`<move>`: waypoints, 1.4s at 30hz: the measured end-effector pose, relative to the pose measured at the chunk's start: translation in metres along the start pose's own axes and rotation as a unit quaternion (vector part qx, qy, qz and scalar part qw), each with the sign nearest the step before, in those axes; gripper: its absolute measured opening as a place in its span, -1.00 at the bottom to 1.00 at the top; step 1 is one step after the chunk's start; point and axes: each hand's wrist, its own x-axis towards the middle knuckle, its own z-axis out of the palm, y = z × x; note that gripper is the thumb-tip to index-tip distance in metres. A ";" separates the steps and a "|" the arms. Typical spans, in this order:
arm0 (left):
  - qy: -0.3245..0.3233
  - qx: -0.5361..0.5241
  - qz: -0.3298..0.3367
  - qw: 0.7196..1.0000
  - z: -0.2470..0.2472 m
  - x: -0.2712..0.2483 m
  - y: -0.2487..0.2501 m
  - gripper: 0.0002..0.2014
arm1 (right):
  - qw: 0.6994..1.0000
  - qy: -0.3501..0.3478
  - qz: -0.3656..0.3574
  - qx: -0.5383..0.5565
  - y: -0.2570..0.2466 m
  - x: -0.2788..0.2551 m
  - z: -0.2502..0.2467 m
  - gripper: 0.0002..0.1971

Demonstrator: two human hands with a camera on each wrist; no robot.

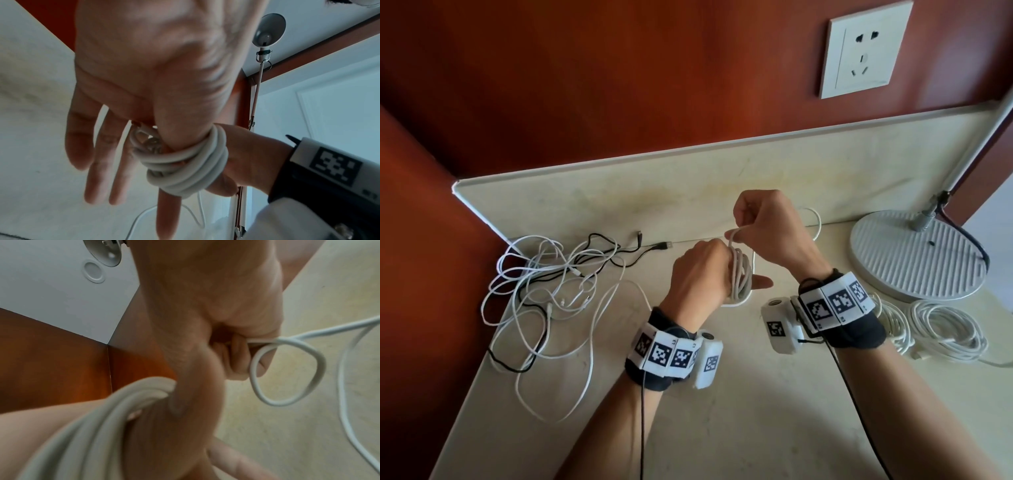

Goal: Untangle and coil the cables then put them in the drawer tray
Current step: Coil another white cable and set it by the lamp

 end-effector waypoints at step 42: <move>0.096 -0.548 -0.068 0.828 -0.038 0.018 -0.065 -0.26 | 0.976 -0.209 0.025 -0.057 -0.031 -0.030 0.045 -0.04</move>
